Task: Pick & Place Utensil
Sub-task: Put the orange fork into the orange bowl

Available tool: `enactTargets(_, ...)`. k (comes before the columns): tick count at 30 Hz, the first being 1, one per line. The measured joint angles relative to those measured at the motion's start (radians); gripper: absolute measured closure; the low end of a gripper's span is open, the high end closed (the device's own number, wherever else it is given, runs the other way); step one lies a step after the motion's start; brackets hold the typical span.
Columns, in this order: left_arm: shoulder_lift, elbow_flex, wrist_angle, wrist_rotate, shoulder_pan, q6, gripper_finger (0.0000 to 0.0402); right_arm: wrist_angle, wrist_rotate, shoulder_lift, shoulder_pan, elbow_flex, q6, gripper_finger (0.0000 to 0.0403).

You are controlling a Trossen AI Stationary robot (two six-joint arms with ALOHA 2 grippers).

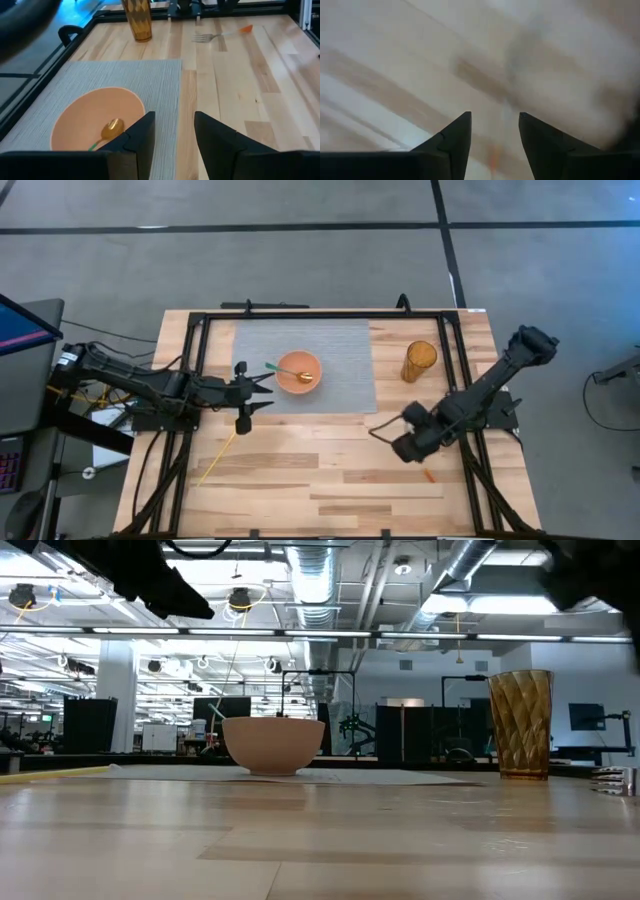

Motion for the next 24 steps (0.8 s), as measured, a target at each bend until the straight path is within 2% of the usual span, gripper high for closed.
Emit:
enactTargets(4, 0.001, -0.013, -0.003, 0.000, 0.000, -0.002, 0.0262, 0.055, -0.181, 0.030, 0.053, -0.082, 0.264, 0.0244)
enactTargets(7, 0.000, -0.021, -0.001, 0.000, 0.000, -0.010, 0.0262, 0.104, -0.268, 0.048, 0.056, -0.109, 0.311, 0.0244)
enactTargets(17, 0.000, -0.023, 0.002, 0.000, 0.000, -0.063, 0.0266, 0.153, -0.220, 0.163, 0.025, -0.124, 0.243, 0.0244)
enactTargets(24, 0.000, -0.023, 0.004, 0.000, 0.000, -0.064, 0.0266, 0.291, -0.229, 0.252, -0.002, -0.124, 0.139, 0.0244)
